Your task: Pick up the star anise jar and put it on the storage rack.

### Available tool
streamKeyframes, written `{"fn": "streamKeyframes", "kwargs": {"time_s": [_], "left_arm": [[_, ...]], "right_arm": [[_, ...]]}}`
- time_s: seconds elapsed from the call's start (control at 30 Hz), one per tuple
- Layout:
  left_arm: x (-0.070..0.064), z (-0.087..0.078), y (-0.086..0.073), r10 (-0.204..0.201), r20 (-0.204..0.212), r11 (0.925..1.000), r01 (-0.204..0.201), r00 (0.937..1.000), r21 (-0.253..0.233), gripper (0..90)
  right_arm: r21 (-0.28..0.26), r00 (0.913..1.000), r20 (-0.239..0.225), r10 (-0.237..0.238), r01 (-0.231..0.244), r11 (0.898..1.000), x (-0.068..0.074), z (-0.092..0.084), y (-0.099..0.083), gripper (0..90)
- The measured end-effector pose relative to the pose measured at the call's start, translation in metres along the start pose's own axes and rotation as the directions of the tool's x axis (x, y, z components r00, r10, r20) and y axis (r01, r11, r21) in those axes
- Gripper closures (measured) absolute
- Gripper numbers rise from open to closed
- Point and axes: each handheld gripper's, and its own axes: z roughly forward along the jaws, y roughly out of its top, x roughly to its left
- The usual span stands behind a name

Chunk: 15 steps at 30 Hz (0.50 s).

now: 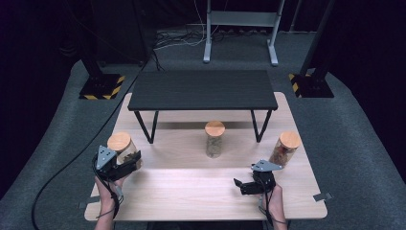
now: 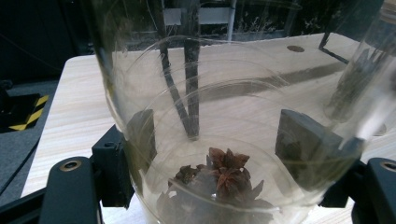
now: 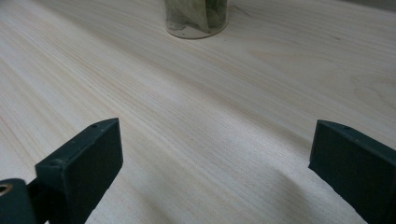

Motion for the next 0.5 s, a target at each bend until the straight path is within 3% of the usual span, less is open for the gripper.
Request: {"fn": "streamKeyframes", "kwargs": {"time_s": [0.5], "left_arm": [[-0.004, 0.010, 0.012, 0.005, 0.033, 1.0000, -0.005, 0.9995, -0.003, 24.6]], "right_arm": [[-0.005, 1.0000, 0.005, -0.006, 0.006, 1.000, 0.001, 0.000, 0.000, 1.8]]}}
